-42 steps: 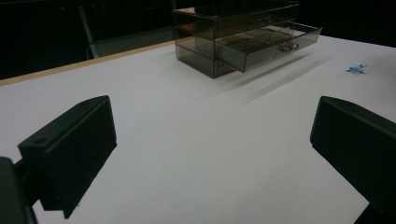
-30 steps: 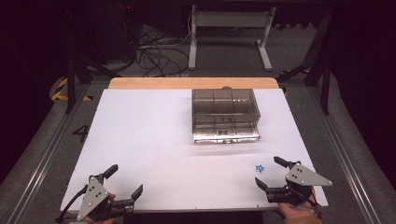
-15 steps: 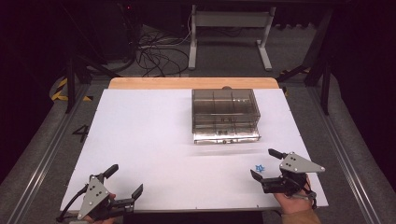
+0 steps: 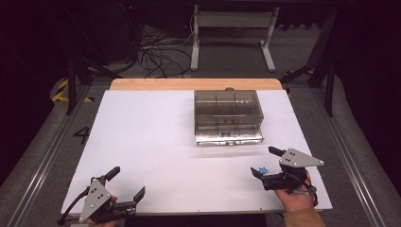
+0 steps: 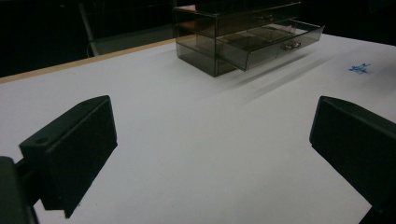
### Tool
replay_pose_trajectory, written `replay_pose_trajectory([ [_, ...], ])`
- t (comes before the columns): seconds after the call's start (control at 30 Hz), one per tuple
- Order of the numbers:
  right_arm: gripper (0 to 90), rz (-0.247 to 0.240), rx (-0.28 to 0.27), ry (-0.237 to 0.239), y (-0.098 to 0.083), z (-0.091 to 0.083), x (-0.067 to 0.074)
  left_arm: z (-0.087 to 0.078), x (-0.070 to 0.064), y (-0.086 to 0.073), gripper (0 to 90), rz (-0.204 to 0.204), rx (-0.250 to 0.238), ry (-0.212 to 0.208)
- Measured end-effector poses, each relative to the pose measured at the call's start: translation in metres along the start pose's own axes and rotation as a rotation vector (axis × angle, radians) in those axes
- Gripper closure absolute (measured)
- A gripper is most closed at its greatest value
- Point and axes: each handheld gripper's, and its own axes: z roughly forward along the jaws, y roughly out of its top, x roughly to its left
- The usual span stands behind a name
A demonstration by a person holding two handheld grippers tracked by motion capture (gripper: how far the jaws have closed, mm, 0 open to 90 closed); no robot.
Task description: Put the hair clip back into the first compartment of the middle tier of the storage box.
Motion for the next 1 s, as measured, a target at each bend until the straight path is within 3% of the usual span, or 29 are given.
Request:
replay_pose_trajectory([
  [0.3,6.8,-0.016,0.019,-0.007,0.001,0.000,-0.001,0.001,0.000,0.000,1.5,0.000,0.001,-0.005],
  [0.43,12.4,-0.023,0.084,-0.017,0.000,0.001,-0.003,0.001,0.000,0.000,1.5,-0.004,0.002,-0.002],
  [0.63,19.3,0.018,0.204,-0.006,-0.003,0.007,-0.007,0.001,0.000,0.000,1.5,0.003,0.003,-0.002],
  [0.83,27.3,0.026,0.304,-0.043,-0.007,0.016,-0.008,0.001,0.000,0.000,1.5,-0.002,0.003,-0.002],
  [1.0,33.0,0.051,0.354,-0.055,-0.011,0.019,-0.010,0.001,0.000,0.000,1.5,-0.001,0.002,-0.003],
])
